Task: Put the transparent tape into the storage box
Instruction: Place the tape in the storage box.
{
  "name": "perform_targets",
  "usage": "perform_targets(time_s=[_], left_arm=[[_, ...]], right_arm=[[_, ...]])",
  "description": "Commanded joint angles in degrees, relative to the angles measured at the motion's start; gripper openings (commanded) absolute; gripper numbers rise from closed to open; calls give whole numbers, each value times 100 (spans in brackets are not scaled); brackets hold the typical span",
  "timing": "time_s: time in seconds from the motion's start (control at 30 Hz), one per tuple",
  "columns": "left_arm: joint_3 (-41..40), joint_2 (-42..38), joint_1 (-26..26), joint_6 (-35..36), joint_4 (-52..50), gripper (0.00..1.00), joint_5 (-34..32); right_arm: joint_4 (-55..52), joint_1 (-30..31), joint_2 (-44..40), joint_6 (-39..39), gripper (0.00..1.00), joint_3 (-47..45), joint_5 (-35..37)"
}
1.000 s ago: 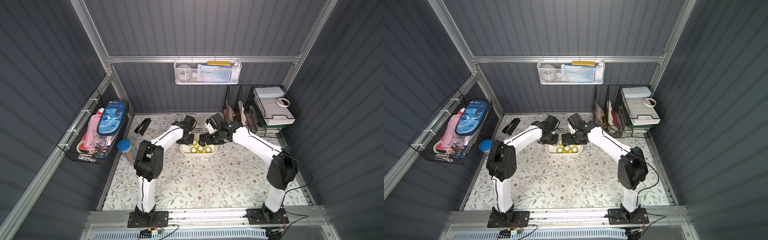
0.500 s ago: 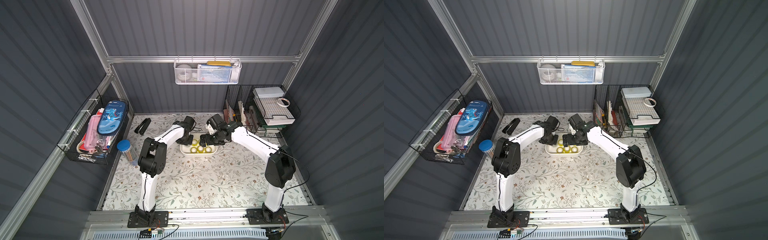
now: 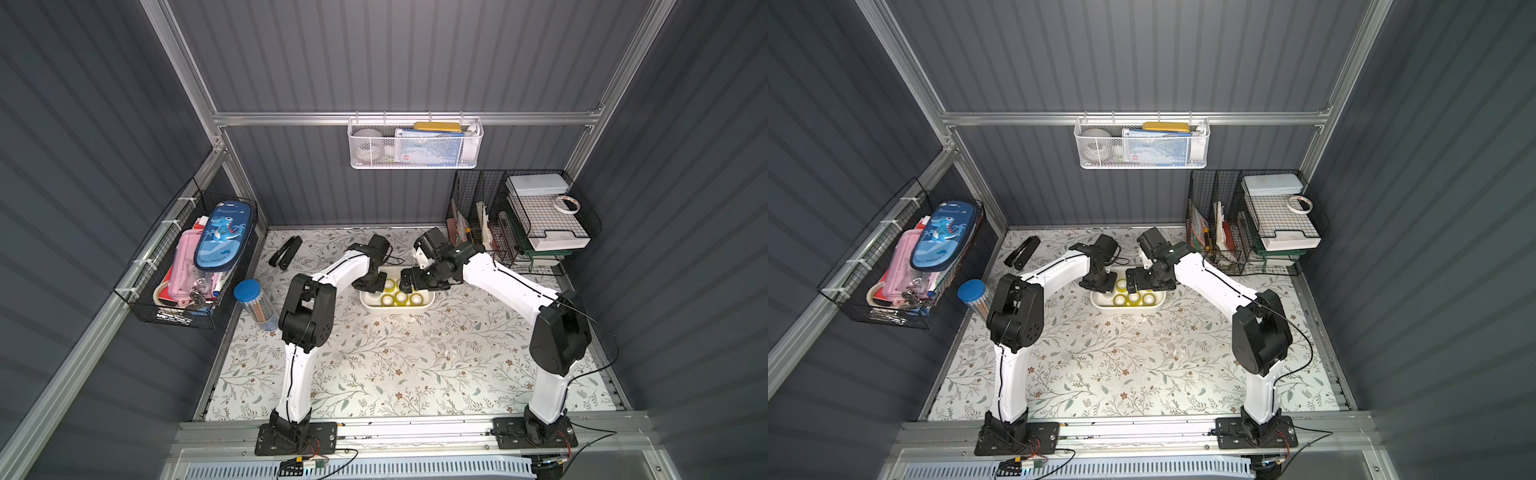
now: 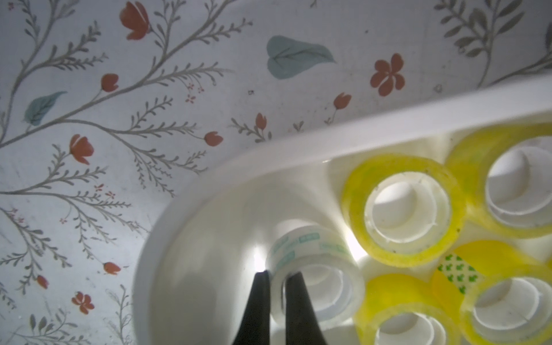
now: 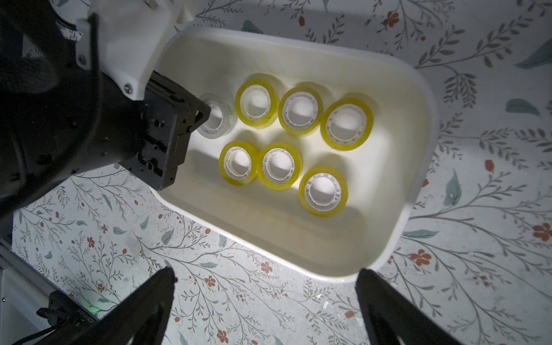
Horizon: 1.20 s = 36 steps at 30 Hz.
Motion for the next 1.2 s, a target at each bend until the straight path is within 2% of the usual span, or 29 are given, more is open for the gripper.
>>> perform_targets(time_s=[0.0, 0.2, 0.37, 0.77, 0.93, 1.17], left_arm=[[-67, 102, 27, 42, -87, 6, 114], [-103, 67, 26, -10, -49, 24, 148], [-112, -25, 26, -36, -13, 31, 147], [-103, -662, 26, -200, 121, 32, 54], [-349, -1378, 26, -339, 435, 33, -90], [-832, -2559, 26, -476, 842, 43, -463]], right_arm=[[-131, -11, 136, 34, 99, 51, 11], [-138, -10, 146, 33, 99, 79, -17], [-142, -25, 124, 23, 99, 79, -5], [-162, -19, -37, -3, 99, 86, 153], [-253, -84, -151, -21, 99, 109, 379], [-635, -330, -328, -3, 99, 243, 929]])
